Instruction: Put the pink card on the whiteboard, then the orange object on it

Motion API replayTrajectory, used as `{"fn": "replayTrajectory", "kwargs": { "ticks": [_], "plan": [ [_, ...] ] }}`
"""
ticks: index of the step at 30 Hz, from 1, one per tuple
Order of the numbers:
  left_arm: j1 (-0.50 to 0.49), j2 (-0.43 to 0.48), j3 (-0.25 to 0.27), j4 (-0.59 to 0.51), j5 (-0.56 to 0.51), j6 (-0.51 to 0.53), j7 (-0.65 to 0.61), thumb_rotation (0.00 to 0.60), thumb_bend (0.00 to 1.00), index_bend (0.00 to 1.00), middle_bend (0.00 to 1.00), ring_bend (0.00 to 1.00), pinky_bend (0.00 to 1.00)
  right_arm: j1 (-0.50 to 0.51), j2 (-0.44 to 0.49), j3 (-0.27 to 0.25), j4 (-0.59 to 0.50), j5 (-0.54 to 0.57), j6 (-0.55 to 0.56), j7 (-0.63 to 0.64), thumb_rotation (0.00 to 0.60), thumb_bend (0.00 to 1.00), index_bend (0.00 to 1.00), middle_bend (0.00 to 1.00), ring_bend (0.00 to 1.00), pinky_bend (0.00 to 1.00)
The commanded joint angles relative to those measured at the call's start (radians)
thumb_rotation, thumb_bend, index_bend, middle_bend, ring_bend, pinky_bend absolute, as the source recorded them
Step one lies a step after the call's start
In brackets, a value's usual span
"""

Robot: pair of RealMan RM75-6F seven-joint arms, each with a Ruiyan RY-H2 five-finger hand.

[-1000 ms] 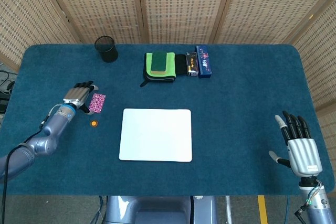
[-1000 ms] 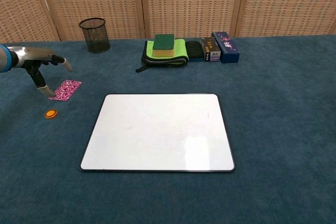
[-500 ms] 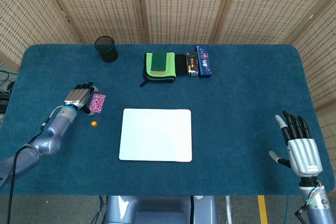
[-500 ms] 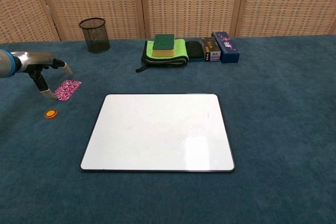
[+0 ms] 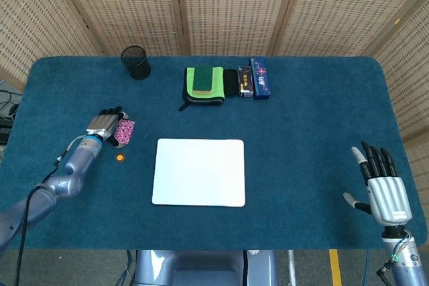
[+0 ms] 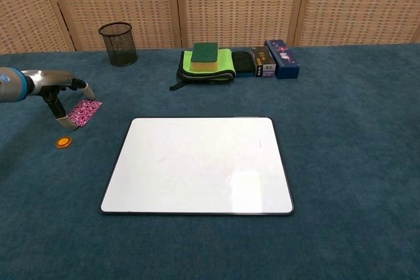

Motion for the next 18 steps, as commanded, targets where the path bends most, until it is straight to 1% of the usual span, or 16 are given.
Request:
{"fn": "replayTrajectory", "kwargs": {
  "ticks": [1, 6, 9, 18],
  "plan": [
    [0.000, -0.008, -0.001, 0.009, 0.002, -0.001, -0.001, 0.600, 0.20, 0.22, 0.00, 0.00, 0.00, 0.000, 0.000, 0.000, 0.001, 0.000, 0.000, 0.000, 0.600, 0.00, 0.00, 0.00, 0.00, 0.00],
    [0.003, -0.021, -0.005, 0.021, 0.007, 0.010, -0.004, 0.600, 0.23, 0.38, 0.00, 0.00, 0.00, 0.000, 0.000, 0.000, 0.001, 0.000, 0.000, 0.001, 0.600, 0.00, 0.00, 0.00, 0.00, 0.00],
    [0.007, -0.030, -0.011, 0.028, 0.008, 0.024, -0.010, 0.600, 0.25, 0.43, 0.00, 0.00, 0.00, 0.000, 0.000, 0.000, 0.001, 0.000, 0.000, 0.004, 0.600, 0.00, 0.00, 0.00, 0.00, 0.00],
    [0.015, -0.030, -0.018, 0.034, 0.031, 0.042, -0.015, 0.600, 0.28, 0.46, 0.00, 0.00, 0.00, 0.000, 0.001, -0.001, 0.001, -0.001, 0.000, 0.006, 0.600, 0.00, 0.00, 0.00, 0.00, 0.00]
  ]
}}
